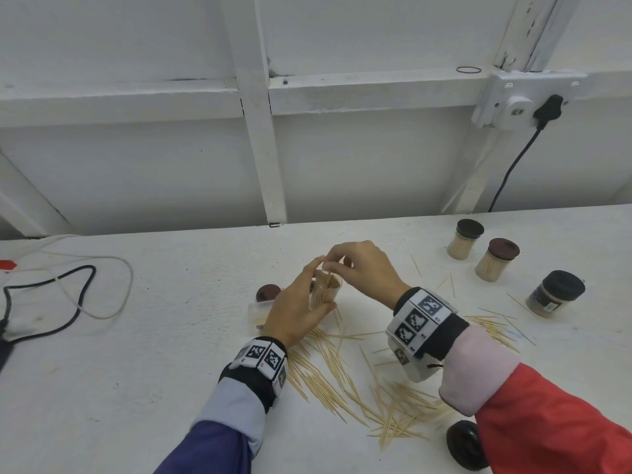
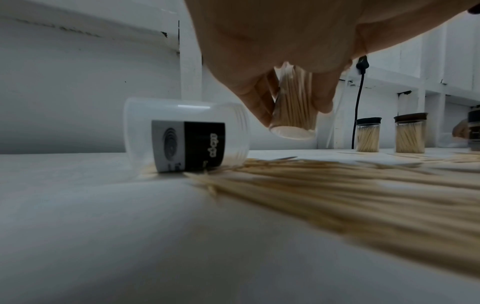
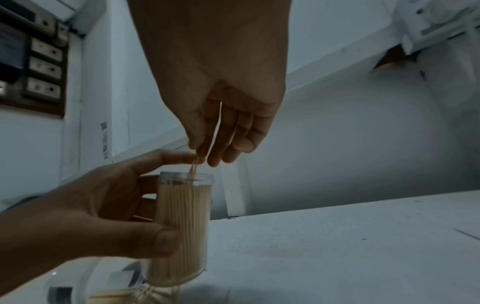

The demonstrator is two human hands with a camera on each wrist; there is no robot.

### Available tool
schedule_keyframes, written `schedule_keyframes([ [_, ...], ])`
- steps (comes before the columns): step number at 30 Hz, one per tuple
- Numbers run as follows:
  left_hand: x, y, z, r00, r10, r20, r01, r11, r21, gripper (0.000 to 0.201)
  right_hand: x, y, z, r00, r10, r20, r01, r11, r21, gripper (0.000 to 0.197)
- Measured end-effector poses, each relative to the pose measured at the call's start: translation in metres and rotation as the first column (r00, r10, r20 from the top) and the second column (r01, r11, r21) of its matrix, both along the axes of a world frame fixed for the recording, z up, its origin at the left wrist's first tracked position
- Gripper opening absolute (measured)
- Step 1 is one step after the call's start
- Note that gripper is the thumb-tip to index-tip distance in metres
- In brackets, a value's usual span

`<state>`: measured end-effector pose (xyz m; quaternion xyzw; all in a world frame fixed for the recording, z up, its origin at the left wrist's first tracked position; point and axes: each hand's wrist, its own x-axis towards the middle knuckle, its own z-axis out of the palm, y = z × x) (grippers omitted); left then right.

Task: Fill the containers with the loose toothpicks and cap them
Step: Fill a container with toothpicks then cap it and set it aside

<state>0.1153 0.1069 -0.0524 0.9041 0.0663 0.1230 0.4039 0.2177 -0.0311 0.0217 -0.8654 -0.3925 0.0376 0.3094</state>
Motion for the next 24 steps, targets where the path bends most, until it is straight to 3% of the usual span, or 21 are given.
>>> schedule_keyframes([
  [3, 0.0, 0.0, -0.001, 1.0, 0.007, 0.016, -0.007, 1.0, -0.018, 0.085, 0.004, -0.005, -0.003, 1.0, -0.015, 0.003, 0.015, 0.998, 0.058, 0.012],
  [8, 0.0, 0.0, 0.0, 1.0, -0.008, 0.026, 0.009, 1.0, -0.019, 0.084, 0.005, -0.013, -0.016, 0.981, 0.159, 0.115, -0.151, 0.985, -0.078, 0.016],
  [13, 0.0, 0.0, 0.0, 0.999, 0.003, 0.034, -0.002, 1.0, -0.02, 0.084, 0.005, -0.017, -0.023, 0.974, 0.155, 0.168, -0.163, 0.986, 0.034, 0.02],
  [16, -0.001, -0.001, 0.0, 0.999, -0.001, 0.041, 0.002, 1.0, -0.019, 0.084, 0.002, -0.02, -0.025, 0.952, 0.257, 0.168, -0.255, 0.966, -0.034, 0.022],
  [20, 0.0, -0.001, 0.001, 0.999, 0.013, 0.052, -0.012, 1.0, -0.021, 0.083, 0.002, -0.023, -0.025, 0.964, 0.228, 0.135, -0.237, 0.97, 0.05, 0.034],
  [24, 0.0, -0.001, 0.0, 0.998, 0.023, 0.056, -0.022, 1.0, -0.003, 0.083, 0.006, -0.025, -0.029, 0.955, 0.268, 0.124, -0.272, 0.962, 0.019, 0.037],
])
